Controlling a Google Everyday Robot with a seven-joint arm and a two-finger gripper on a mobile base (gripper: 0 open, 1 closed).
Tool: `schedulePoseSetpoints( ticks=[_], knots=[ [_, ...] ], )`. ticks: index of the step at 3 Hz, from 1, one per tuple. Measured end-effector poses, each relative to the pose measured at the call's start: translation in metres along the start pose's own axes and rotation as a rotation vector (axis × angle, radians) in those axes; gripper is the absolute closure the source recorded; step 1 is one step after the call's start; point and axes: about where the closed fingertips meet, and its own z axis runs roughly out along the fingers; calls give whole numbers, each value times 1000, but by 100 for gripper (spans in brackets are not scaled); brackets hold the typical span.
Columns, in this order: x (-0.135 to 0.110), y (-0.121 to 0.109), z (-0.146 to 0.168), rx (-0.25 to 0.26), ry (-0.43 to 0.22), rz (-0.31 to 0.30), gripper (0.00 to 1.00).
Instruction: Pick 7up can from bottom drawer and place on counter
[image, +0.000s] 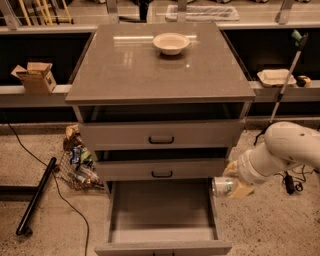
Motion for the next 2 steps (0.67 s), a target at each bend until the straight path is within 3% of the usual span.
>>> schedulePoseSetpoints(
  ticks=[1,2],
  knots=[
    [-19,1,-45,16,36,-36,100],
    [-20,0,-51,11,30,-36,100]
  ],
)
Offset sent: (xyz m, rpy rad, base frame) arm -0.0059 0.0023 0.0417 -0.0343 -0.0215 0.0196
